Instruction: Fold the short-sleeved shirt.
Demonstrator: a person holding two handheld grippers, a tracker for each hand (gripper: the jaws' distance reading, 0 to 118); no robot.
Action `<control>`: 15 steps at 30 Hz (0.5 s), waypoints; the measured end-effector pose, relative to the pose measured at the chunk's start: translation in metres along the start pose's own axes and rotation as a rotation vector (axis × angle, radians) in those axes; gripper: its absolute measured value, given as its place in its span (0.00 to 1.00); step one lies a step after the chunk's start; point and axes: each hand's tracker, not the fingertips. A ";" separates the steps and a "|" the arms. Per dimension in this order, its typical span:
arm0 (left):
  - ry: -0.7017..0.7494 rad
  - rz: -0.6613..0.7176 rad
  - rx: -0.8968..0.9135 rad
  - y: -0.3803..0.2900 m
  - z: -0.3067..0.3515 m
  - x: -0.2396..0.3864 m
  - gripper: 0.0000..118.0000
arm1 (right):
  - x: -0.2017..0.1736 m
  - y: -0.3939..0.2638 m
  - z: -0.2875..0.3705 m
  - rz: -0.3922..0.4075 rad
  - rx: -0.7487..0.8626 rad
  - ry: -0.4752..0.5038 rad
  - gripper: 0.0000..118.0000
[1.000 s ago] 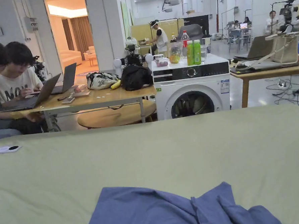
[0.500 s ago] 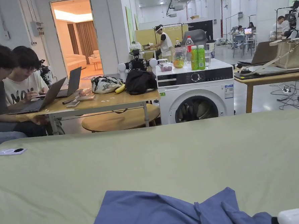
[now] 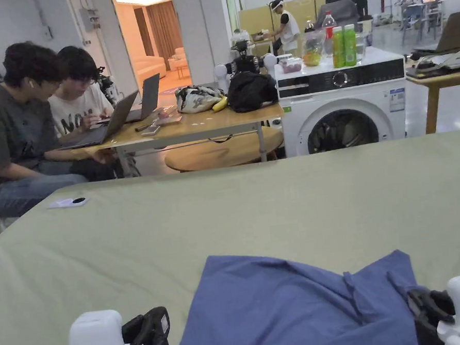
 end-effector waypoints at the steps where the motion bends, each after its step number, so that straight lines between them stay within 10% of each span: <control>1: -0.007 0.038 -0.054 -0.001 -0.001 -0.014 0.00 | 0.000 -0.001 0.001 0.000 0.000 0.007 0.00; 2: -0.035 0.084 -0.083 -0.005 -0.004 -0.029 0.08 | 0.000 -0.002 0.002 -0.002 0.001 0.011 0.00; 4: -0.025 0.184 -0.102 -0.022 -0.006 -0.052 0.63 | 0.002 -0.006 0.002 -0.019 -0.003 0.035 0.00; 11: 0.093 0.399 -0.442 -0.083 -0.034 -0.093 0.62 | 0.006 -0.022 -0.003 -0.041 -0.062 0.065 0.00; 15: 0.151 0.291 -0.541 -0.101 -0.046 -0.082 0.48 | 0.013 -0.031 -0.005 -0.070 -0.092 0.054 0.00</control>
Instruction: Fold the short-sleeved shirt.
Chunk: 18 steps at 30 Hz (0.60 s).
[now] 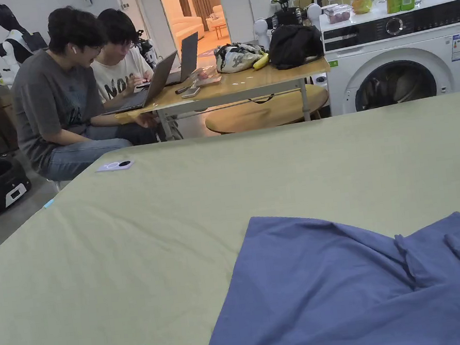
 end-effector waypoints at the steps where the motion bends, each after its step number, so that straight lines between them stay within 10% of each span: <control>1: 0.018 -0.025 -0.015 -0.001 -0.006 0.002 0.37 | 0.003 -0.002 0.000 -0.012 -0.006 -0.003 0.00; 9: 0.050 -0.153 -0.057 -0.008 -0.017 0.025 0.03 | 0.022 -0.006 -0.009 -0.071 -0.042 -0.026 0.00; 14: 0.089 -0.189 -0.043 -0.012 -0.018 0.030 0.01 | 0.045 0.036 -0.041 -0.027 -0.079 -0.043 0.00; 18: 0.098 -0.195 -0.038 -0.013 -0.019 0.032 0.01 | 0.063 0.085 -0.105 0.017 -0.250 -0.024 0.63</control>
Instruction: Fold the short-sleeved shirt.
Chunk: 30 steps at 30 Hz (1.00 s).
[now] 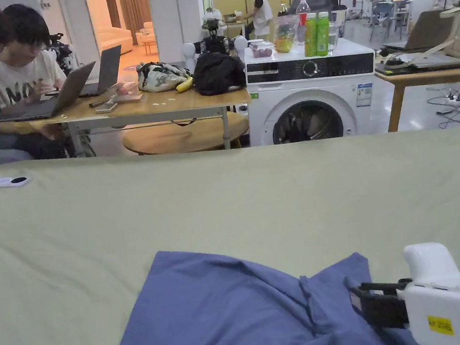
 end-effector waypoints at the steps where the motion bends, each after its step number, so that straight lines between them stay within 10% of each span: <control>1: 0.002 0.000 -0.002 0.000 -0.001 -0.001 0.01 | 0.001 0.013 -0.018 0.033 -0.033 -0.030 0.63; 7: -0.015 0.013 -0.007 0.001 -0.001 -0.008 0.01 | 0.023 0.044 -0.133 0.106 -0.336 -0.187 0.62; 13: -0.028 0.035 -0.010 0.001 -0.004 -0.011 0.01 | 0.034 0.042 -0.148 0.056 -0.413 -0.178 0.00; 17: -0.051 0.022 -0.028 0.009 -0.005 -0.016 0.00 | 0.024 0.047 -0.119 0.147 -0.307 -0.202 0.00; 30: -0.221 0.001 0.635 0.152 0.167 0.017 0.00 | 0.031 0.142 0.119 0.060 0.254 -0.096 0.00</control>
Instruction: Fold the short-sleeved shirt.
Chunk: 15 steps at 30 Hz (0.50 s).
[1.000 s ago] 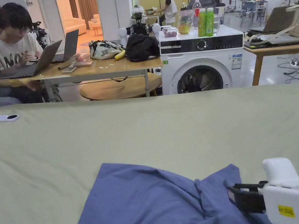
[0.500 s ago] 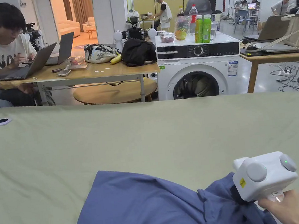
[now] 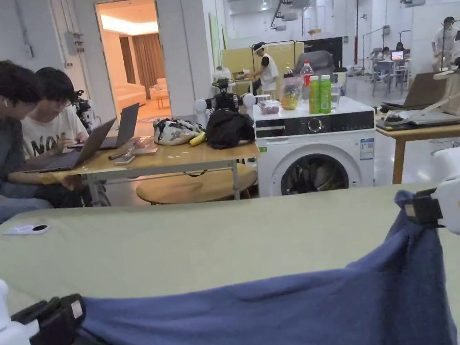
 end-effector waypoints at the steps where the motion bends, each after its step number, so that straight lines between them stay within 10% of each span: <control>1: -0.022 -0.006 0.014 0.022 -0.009 0.002 0.00 | 0.003 0.013 0.010 0.002 0.036 -0.018 0.00; 15: 0.063 -0.174 0.149 0.228 -0.166 0.052 0.00 | 0.029 0.175 -0.025 -0.028 0.273 -0.202 0.00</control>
